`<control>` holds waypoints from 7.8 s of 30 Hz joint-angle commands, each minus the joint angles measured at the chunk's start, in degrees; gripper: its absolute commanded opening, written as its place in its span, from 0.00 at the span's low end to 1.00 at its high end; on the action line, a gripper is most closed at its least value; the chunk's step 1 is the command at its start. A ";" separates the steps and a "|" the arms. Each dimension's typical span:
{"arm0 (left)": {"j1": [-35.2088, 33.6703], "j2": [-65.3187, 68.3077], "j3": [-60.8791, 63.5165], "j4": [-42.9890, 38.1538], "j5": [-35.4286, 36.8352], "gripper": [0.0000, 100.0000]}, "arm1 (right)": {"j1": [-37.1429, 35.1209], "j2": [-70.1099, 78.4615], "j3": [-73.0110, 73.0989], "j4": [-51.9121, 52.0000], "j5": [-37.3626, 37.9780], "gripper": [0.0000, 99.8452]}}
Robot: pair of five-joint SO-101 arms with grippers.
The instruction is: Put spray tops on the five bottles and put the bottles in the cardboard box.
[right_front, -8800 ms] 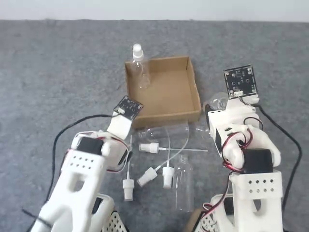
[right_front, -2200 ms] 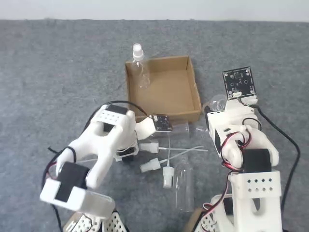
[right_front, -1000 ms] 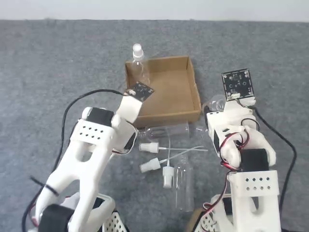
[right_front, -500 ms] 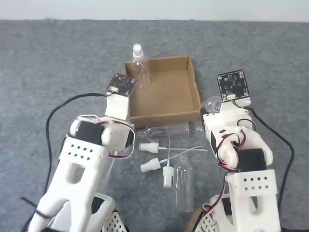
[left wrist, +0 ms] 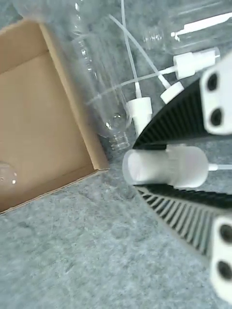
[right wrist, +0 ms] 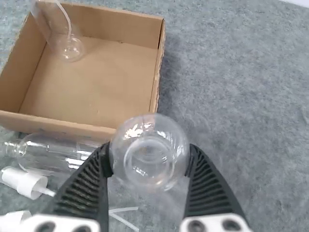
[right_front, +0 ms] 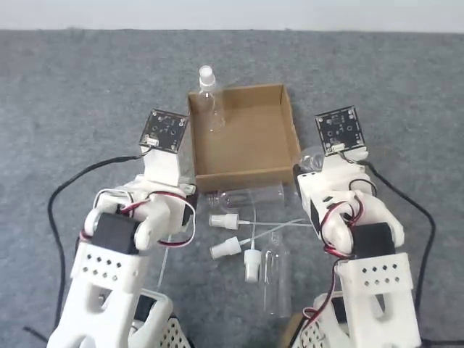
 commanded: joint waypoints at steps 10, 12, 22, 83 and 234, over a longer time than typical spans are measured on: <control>-0.35 -2.02 -0.92 -2.99 3.16 0.01 | -7.69 -2.15 -0.62 1.54 4.48 0.01; -0.35 -2.02 -0.92 -3.60 3.60 0.01 | -8.48 -2.15 -0.62 2.51 5.27 0.01; -0.44 -6.59 -0.04 -4.04 3.69 0.01 | -15.87 -2.15 -0.62 6.11 10.37 0.01; 0.88 -22.33 13.32 -10.73 7.38 0.01 | -46.81 -14.81 -1.85 -10.86 10.37 0.01; -2.99 -50.46 15.34 -33.76 29.01 0.01 | -34.33 -14.81 13.80 -12.53 5.27 0.01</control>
